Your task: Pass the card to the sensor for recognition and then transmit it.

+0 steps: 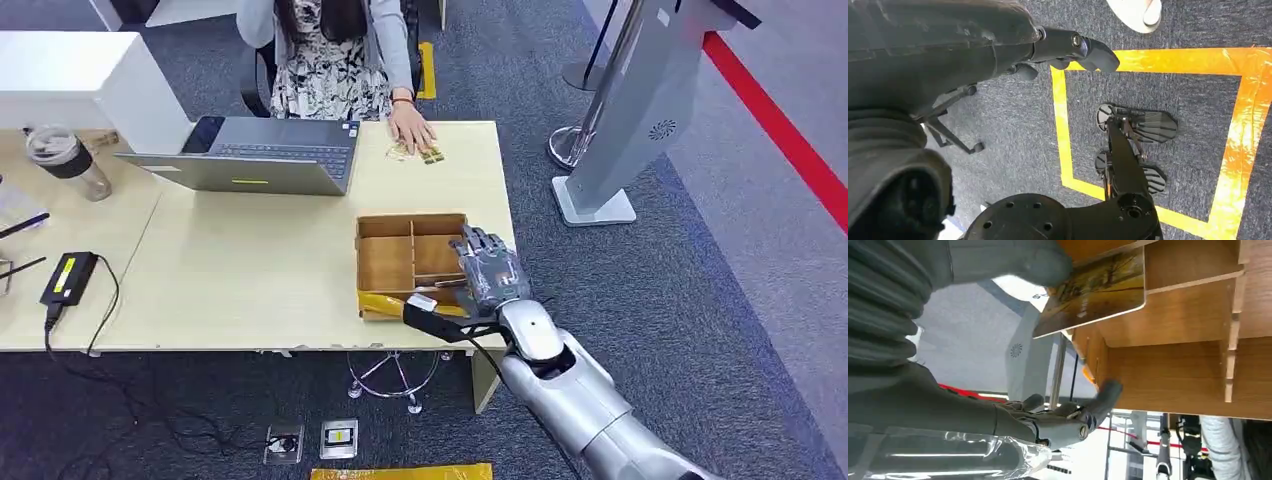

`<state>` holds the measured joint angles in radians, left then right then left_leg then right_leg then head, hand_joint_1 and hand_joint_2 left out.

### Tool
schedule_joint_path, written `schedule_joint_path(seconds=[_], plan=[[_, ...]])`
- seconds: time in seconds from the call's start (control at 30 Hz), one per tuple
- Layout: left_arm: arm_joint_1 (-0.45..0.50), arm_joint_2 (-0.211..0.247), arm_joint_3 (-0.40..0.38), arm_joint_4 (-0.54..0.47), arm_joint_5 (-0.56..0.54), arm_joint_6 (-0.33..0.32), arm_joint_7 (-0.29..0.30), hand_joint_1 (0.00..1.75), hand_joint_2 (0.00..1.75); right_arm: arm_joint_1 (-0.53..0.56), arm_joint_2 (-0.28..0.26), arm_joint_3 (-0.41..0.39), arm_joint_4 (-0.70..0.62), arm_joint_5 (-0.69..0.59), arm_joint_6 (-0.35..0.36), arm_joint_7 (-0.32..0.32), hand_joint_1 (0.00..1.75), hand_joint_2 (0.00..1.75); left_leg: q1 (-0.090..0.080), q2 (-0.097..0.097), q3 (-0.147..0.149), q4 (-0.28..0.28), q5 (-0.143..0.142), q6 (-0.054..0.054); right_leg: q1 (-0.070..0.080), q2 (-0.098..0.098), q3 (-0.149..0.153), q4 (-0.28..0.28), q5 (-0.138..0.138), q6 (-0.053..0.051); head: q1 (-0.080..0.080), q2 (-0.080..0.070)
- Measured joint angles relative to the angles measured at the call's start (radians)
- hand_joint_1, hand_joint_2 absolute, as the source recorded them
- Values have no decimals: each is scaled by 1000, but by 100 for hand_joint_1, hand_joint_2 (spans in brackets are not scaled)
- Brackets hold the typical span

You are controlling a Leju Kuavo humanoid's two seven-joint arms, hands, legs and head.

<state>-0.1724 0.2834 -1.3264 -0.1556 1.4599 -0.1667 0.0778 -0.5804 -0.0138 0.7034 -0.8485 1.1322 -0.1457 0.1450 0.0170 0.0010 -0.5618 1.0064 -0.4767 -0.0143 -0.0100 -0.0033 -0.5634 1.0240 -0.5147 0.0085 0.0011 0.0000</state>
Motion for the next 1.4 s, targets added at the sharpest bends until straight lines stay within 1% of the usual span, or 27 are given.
schedule_joint_path(seconds=[0.17, 0.37, 0.4, 0.43, 0.47, 0.63, 0.8, 0.9, 1.4], plan=[[-1, 0, 0, 0, 0, 5, 0, 0, 0, -17, 14, 3, 38, -14, -40, -16, 0, 175, 0, 0, 0, 0, 0, 0, 0, 0, 0, 0, 0, 0, 0, 0], [-1, 0, 0, 0, 0, 5, 0, 0, 0, -30, 29, 6, 75, -18, -46, -23, 0, 175, 0, 0, 0, 0, 0, 0, 0, 0, 0, 0, 0, 0, 0, 0], [-1, 0, 0, 0, 0, 5, 0, 0, 0, -30, 31, 7, 79, -18, -46, -22, 24, 175, 0, 0, 0, 0, 0, 0, 0, 0, 0, 0, 0, 0, 0, 0], [0, 0, 0, 0, 0, 5, 0, 0, 0, -30, 33, 7, 82, -18, -46, -22, 113, 175, 0, 0, 0, 0, 0, 0, 0, 0, 0, 0, 0, 0, 0, 0], [0, 0, 0, 0, 0, 4, 0, 0, 0, -30, 35, 7, 86, -18, -46, -21, 175, 175, 0, 0, 0, 0, 0, 0, 0, 0, 0, 0, 0, 0, 0, 0], [0, 0, 1, 0, 0, 0, 0, 0, 0, -31, 44, 9, 106, -17, -44, -13, 175, 175, 0, 0, 0, 0, 0, 0, 0, 0, 0, 0, 0, 0, 0, 0], [0, 0, 1, 0, 0, 0, -1, 0, 0, -33, 53, 12, 121, -8, -8, -13, 175, 175, 0, 0, 0, 0, 0, 0, 0, 0, 0, 0, 0, 0, 0, 0], [0, 0, 1, 0, 0, -1, -2, 0, 0, -39, 60, 12, 126, -8, -1, -14, 175, 175, 0, 0, 0, 0, 0, 0, 0, 0, 0, 0, 0, 0, 0, 0], [0, 0, 0, 0, 0, -3, -11, 0, 0, -48, 69, 12, 132, -28, 16, -47, 175, 175, 0, 0, 0, 0, 0, 0, 0, 0, 0, 0, 0, 0, 0, 0]])
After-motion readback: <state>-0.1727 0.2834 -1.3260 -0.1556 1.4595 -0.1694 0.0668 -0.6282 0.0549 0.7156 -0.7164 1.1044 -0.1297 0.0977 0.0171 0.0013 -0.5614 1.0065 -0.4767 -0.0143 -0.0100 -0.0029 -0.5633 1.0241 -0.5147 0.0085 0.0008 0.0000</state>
